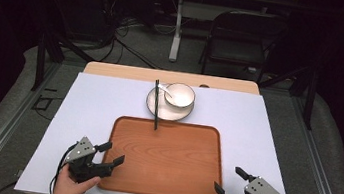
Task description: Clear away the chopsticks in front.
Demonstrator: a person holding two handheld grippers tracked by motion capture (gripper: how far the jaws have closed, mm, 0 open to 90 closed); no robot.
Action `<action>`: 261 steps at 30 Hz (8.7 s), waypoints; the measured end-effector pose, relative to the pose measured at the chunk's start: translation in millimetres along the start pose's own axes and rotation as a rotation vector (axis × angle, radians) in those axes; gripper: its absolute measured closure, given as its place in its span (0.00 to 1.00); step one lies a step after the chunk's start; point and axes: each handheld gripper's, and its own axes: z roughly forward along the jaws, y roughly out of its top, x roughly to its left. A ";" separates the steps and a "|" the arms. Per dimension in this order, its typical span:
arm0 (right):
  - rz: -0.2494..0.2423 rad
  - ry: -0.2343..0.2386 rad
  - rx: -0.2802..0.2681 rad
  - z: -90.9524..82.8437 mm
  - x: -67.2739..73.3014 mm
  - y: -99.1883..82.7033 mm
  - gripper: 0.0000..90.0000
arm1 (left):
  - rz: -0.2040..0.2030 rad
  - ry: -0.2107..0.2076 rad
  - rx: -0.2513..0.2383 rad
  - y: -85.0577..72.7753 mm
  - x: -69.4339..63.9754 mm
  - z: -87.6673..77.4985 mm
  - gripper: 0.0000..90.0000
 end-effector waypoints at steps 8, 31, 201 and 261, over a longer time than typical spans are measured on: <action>-0.006 0.008 0.003 1.5 0.7 0.8 0.16 | -0.035 0.002 0.020 -0.6 3.3 0.8 0.34; 0.008 0.023 0.026 6.4 -0.5 2.7 0.16 | -0.181 -0.033 0.155 62.5 13.9 47.5 0.33; 0.033 0.024 0.008 5.9 -4.5 2.6 0.16 | -0.449 0.339 0.322 37.5 -15.7 52.7 0.95; 0.036 0.024 0.006 5.5 -5.2 2.4 0.16 | -0.395 0.205 0.254 90.1 33.1 78.0 0.47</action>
